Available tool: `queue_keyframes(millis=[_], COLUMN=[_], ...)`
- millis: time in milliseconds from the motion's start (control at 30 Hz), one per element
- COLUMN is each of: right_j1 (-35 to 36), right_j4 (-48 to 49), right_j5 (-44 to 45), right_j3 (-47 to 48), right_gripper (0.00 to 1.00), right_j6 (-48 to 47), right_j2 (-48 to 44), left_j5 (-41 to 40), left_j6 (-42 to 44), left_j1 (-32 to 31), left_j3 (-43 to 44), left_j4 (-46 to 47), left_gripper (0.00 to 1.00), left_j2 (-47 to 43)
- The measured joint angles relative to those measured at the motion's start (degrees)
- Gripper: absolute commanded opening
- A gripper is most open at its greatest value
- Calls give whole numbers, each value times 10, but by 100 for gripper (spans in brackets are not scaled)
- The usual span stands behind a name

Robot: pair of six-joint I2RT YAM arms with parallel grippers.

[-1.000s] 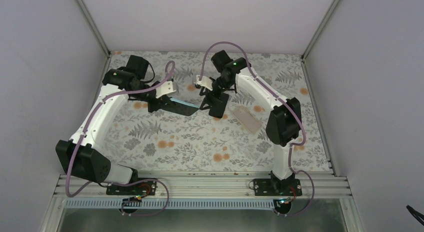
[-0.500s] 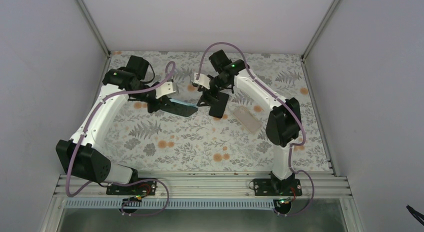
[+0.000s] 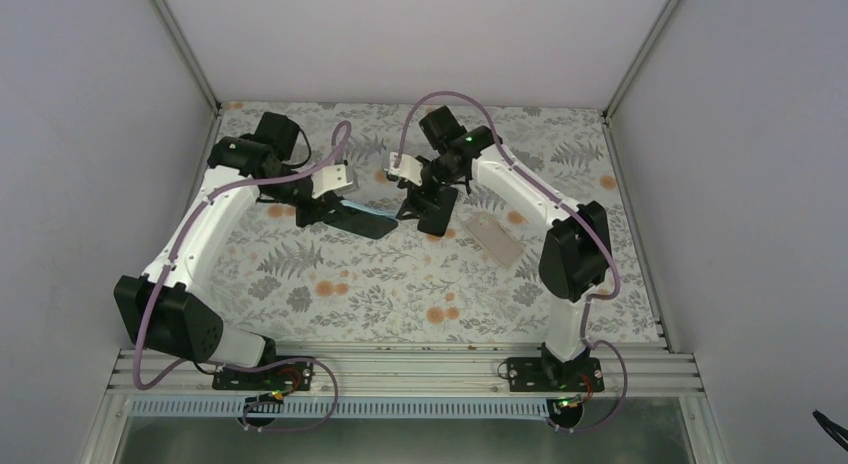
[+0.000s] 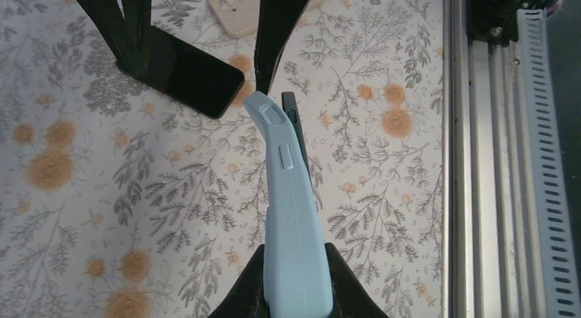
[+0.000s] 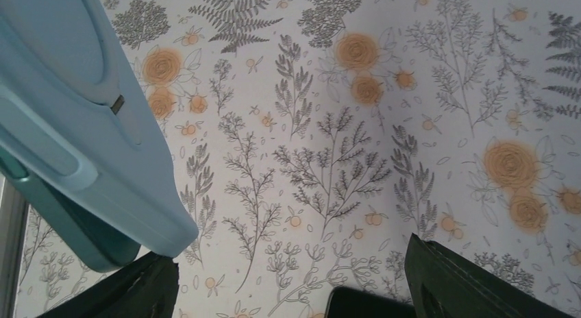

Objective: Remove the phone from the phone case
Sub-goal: Remove the phone case from the phone.

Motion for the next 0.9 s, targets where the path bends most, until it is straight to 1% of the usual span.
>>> queue_keyframes(millis=[167,267,333,400,500,600,767,900], right_j1=[12,27,38,51,60,57,50,45], right_j4=[4,27,47,73,97,89,56,51], right_j5=[-2,-16,-5,10,7,-36,-145,-191], right_j3=[-12,-12,-12,-12,-12,-6,7,7], right_gripper=[81,80,80,83,87,84,82,81], right_j6=[6,24,37,51,64,55,26,19], right_j2=[-7,-8,-9,-9,-10,-10,-10,-10], left_j5=[5,10,10,11,18,35,78,109], left_j6=[0,-2,-3,-2,2,13,31,41], left_j1=[0,0,0,0,0,0,2,20], left_j3=[10,27,42,57,67,65,56,56], left_j4=[-24,-29,-37,-36,-33,-35,-50,-70], left_gripper=[2,2,2,2,2,2,2,2], left_j2=[9,10,10,9,2,-3,-2,6])
